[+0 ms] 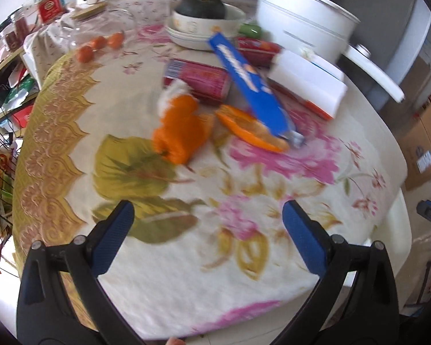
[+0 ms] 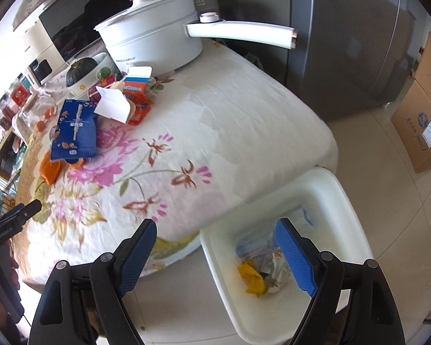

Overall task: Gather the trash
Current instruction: 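Move both open tools back over the table, then grasp an orange peel with the left tool while the right tool grasps another orange peel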

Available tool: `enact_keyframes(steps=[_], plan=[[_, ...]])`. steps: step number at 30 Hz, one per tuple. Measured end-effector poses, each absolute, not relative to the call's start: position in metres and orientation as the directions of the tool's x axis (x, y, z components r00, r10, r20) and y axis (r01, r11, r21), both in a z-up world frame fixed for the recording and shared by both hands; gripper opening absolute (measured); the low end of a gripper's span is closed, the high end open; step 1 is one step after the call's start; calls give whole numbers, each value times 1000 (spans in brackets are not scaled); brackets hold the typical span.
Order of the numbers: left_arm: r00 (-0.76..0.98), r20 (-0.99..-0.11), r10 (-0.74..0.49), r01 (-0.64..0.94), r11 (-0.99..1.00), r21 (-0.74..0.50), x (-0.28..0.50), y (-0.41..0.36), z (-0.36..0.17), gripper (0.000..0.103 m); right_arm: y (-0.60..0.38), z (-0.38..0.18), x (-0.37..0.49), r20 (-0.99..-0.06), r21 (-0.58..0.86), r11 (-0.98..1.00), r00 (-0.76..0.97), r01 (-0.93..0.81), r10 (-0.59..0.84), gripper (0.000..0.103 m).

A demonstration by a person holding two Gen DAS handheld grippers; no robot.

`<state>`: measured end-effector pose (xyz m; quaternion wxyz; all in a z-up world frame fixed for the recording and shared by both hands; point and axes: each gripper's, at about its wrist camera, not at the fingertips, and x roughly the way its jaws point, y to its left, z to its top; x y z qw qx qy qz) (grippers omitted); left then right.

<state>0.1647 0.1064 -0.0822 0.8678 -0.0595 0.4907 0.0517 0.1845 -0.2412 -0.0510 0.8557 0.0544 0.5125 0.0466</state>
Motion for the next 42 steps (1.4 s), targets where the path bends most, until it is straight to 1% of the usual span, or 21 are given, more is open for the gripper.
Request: enact_keyframes(steps=[3, 6, 12, 15, 17, 18, 19, 22, 23, 26, 31, 33, 34, 36, 38, 42], plan=[[538, -842, 48, -150, 988, -39, 174, 127, -87, 102, -226, -50, 196, -866, 167, 986, 475, -21, 157, 86], [545, -838, 27, -133, 990, -54, 185, 142, -97, 102, -205, -51, 208, -859, 194, 981, 477, -30, 185, 86], [572, -818, -57, -72, 990, -119, 208, 147, -105, 93, -155, -56, 227, -850, 171, 979, 487, -109, 203, 86], [555, -826, -98, -60, 986, -157, 218, 146, -114, 80, -135, -62, 231, -851, 144, 977, 485, -155, 202, 86], [538, -833, -129, -65, 979, -194, 224, 149, -121, 64, -125, -65, 233, -852, 131, 975, 482, -180, 203, 86], [535, -833, -139, -66, 976, -206, 225, 149, -123, 59, -120, -67, 233, -853, 125, 973, 480, -192, 205, 86], [534, -833, -143, -68, 975, -211, 225, 150, -124, 50, -115, -69, 234, -853, 121, 971, 479, -206, 208, 86], [542, -823, -170, -63, 968, -242, 220, 154, -121, 38, -101, -73, 235, -851, 128, 963, 473, -236, 229, 86], [544, -821, -173, -63, 967, -246, 217, 155, -120, 35, -97, -75, 235, -850, 135, 960, 469, -246, 240, 86], [545, -820, -174, -56, 968, -243, 205, 157, -115, 33, -84, -80, 234, -846, 167, 947, 454, -275, 281, 86], [540, -824, -169, -78, 965, -249, 184, 170, -108, 32, -60, -90, 232, -829, 218, 923, 439, -318, 347, 86], [543, -822, -170, -81, 964, -253, 176, 176, -105, 32, -49, -96, 233, -816, 240, 910, 437, -338, 378, 84], [545, -821, -171, -81, 964, -254, 173, 179, -103, 32, -45, -99, 235, -811, 249, 904, 435, -348, 391, 83], [549, -818, -171, -83, 963, -257, 167, 185, -101, 32, -36, -105, 238, -805, 261, 894, 429, -363, 410, 71], [549, -817, -175, -85, 961, -263, 162, 191, -100, 32, -27, -113, 243, -799, 276, 885, 423, -374, 428, 64], [544, -820, -177, -94, 959, -269, 157, 200, -103, 32, -16, -115, 250, -757, 278, 880, 477, -385, 447, 62]])
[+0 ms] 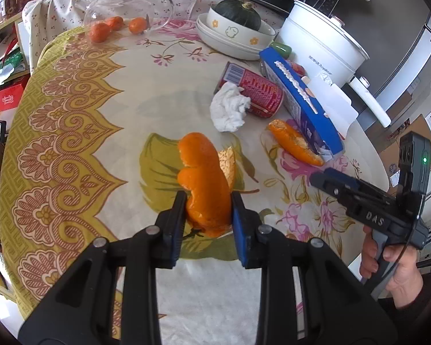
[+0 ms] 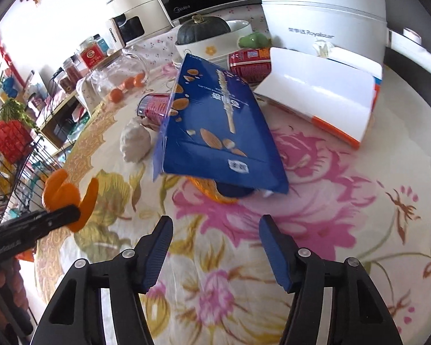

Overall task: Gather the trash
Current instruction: 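Grasp an orange peel with the left tool while the right tool grasps another orange peel, then carry both orange peels over the white bin and open both tools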

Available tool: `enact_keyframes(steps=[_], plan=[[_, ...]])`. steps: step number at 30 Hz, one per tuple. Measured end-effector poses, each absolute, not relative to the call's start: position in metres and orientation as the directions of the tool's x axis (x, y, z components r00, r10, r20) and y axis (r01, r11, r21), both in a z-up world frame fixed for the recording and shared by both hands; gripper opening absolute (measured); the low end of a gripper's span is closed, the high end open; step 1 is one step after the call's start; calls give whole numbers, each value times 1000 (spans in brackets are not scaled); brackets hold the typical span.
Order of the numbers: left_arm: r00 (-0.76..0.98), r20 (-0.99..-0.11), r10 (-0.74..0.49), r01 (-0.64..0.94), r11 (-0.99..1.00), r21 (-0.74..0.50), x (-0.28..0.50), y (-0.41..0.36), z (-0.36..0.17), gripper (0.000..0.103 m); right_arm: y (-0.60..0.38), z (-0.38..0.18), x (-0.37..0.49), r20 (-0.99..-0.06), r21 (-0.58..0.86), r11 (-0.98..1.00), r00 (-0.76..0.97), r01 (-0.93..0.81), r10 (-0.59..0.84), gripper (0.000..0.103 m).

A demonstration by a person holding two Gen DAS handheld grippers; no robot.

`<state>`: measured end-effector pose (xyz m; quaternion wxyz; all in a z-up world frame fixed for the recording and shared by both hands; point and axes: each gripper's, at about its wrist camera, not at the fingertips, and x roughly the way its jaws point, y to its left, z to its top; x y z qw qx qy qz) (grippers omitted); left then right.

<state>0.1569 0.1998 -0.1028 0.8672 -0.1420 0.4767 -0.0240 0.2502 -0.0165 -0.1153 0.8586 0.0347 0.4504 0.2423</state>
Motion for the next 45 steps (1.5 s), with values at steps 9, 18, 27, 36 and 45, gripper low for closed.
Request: enact_keyframes(steps=[9, 18, 27, 36, 45], plan=[[531, -829, -177, -114, 954, -277, 159, 207, -112, 32, -2, -122, 263, -730, 272, 876, 507, -398, 457, 20], [533, -827, -176, -98, 959, -267, 154, 193, -104, 32, -3, -112, 241, -742, 239, 856, 483, -458, 465, 9], [542, -815, -204, -35, 964, -265, 142, 143, -81, 32, -37, -74, 199, -754, 175, 844, 483, -507, 446, 8], [553, -798, -241, 47, 965, -259, 137, 86, -65, 32, -108, -41, 170, -745, 135, 872, 532, -471, 402, 8], [536, -790, -296, 131, 954, -269, 139, 35, -61, 32, -178, -22, 151, -750, 124, 917, 570, -378, 336, 8]])
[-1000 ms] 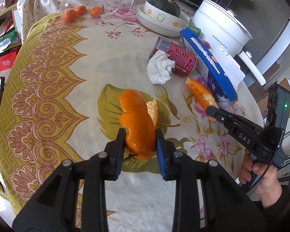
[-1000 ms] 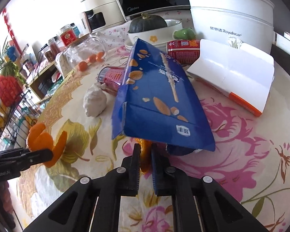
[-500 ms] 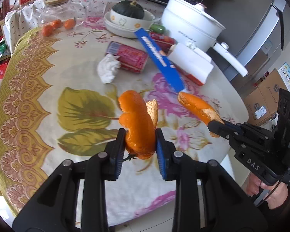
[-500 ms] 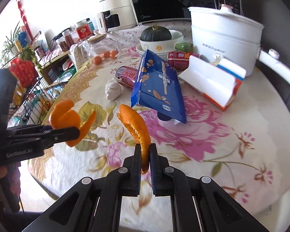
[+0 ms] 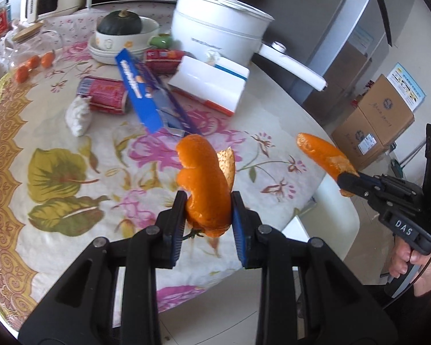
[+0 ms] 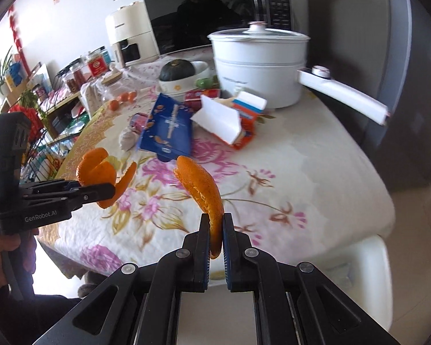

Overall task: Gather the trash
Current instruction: 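Carry both orange peels over the white bin and open both tools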

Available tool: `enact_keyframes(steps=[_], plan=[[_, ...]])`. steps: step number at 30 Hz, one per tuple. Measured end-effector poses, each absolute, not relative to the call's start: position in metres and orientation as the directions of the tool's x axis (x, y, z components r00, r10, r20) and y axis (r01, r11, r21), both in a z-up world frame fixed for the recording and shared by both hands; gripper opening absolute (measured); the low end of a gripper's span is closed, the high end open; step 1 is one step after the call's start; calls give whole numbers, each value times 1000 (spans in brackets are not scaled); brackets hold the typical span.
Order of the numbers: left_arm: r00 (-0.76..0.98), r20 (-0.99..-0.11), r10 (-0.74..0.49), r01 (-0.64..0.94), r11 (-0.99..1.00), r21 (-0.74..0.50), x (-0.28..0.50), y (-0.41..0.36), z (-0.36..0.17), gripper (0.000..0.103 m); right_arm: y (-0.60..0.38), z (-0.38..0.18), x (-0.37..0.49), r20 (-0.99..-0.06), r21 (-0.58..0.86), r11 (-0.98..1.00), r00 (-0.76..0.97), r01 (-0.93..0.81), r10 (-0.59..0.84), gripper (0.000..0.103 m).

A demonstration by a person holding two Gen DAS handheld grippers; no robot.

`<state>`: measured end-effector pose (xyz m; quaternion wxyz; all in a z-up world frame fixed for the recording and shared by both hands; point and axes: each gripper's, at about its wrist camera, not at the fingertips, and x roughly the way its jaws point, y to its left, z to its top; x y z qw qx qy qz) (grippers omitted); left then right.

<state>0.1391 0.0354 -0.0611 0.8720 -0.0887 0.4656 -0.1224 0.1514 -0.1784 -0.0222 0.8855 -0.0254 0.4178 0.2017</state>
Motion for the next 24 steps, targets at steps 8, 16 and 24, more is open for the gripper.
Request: enact_keyframes(steps=[8, 16, 24], plan=[[502, -788, -357, 227, 933, -278, 143, -26, -62, 32, -238, -25, 138, -785, 117, 957, 566, -265, 252, 8], [444, -801, -401, 334, 904, -267, 142, -94, -72, 32, -305, -38, 120, -806, 105, 982, 564, -159, 178, 8], [378, -824, -423, 416, 872, -257, 142, -161, -93, 32, -369, -50, 106, -833, 100, 994, 541, -53, 113, 8]])
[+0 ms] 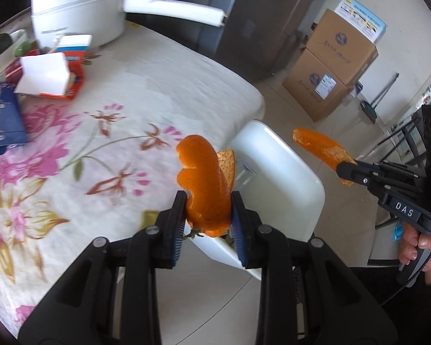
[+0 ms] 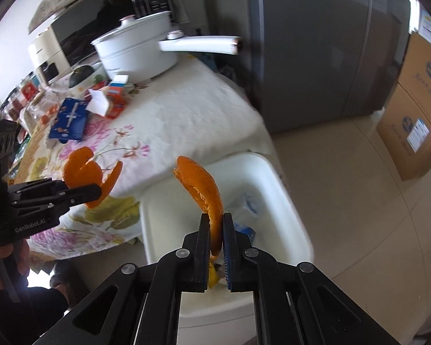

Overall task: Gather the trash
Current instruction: 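Carry both orange peels over the white bin and open both tools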

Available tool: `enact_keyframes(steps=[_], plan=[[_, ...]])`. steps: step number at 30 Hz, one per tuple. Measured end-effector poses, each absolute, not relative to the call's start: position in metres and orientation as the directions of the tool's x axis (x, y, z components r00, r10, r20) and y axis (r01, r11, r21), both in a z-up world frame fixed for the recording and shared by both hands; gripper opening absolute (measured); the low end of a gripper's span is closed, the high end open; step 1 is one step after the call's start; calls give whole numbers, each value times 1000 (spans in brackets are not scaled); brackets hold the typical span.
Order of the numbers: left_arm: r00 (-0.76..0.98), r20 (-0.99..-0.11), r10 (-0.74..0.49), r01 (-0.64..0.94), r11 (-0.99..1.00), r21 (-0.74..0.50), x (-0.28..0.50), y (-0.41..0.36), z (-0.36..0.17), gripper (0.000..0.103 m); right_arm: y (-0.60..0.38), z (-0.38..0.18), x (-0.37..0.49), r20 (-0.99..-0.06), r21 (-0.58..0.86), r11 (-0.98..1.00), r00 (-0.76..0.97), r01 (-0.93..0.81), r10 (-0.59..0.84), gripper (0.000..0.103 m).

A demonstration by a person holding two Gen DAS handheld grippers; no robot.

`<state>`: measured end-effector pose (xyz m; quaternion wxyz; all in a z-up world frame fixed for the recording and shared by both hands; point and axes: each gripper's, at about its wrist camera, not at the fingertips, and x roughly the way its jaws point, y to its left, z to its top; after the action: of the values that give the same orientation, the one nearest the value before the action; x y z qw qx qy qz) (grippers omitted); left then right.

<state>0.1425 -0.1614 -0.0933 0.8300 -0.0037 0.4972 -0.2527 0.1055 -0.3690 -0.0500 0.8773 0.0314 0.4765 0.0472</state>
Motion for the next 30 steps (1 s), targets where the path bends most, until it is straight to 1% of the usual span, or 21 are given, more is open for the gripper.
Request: enact_keyframes(steps=[6, 7, 9, 11, 12, 17, 26, 27, 28, 29, 30], plan=[[348, -836, -425, 473, 849, -235, 141, -199, -107, 33, -398, -53, 98, -846, 92, 996, 526, -21, 89, 9], [347, -838, -422, 476, 849, -230, 141, -204, -108, 35, -400, -53, 98, -848, 90, 996, 522, -18, 86, 9], [358, -851, -384, 478, 858, -186, 140, -210, -111, 48, -404, -54, 98, -855, 85, 996, 513, -11, 79, 9], [400, -853, -335, 469, 875, -123, 137, -212, -110, 73, -407, -55, 98, -860, 84, 996, 505, -6, 75, 9], [414, -850, -324, 465, 879, -108, 137, -211, -108, 77, -408, -56, 99, -861, 84, 996, 502, -5, 75, 9], [420, -855, -304, 459, 884, -89, 138, -197, -105, 79, -408, -58, 100, -870, 80, 997, 489, 0, 70, 9], [431, -860, -272, 419, 905, -76, 139, -168, -100, 80, -398, -64, 103, -882, 70, 998, 467, 2, 61, 10], [434, -859, -270, 414, 907, -76, 139, -164, -99, 80, -397, -64, 104, -883, 73, 997, 465, 1, 64, 12], [435, -859, -269, 409, 909, -77, 140, -162, -99, 80, -395, -64, 106, -884, 77, 997, 463, 4, 67, 12], [437, -859, -267, 403, 912, -78, 140, -158, -98, 80, -394, -64, 107, -886, 84, 996, 458, 3, 74, 19], [438, -859, -265, 399, 914, -78, 141, -156, -97, 80, -393, -64, 109, -890, 92, 996, 450, 4, 80, 33]])
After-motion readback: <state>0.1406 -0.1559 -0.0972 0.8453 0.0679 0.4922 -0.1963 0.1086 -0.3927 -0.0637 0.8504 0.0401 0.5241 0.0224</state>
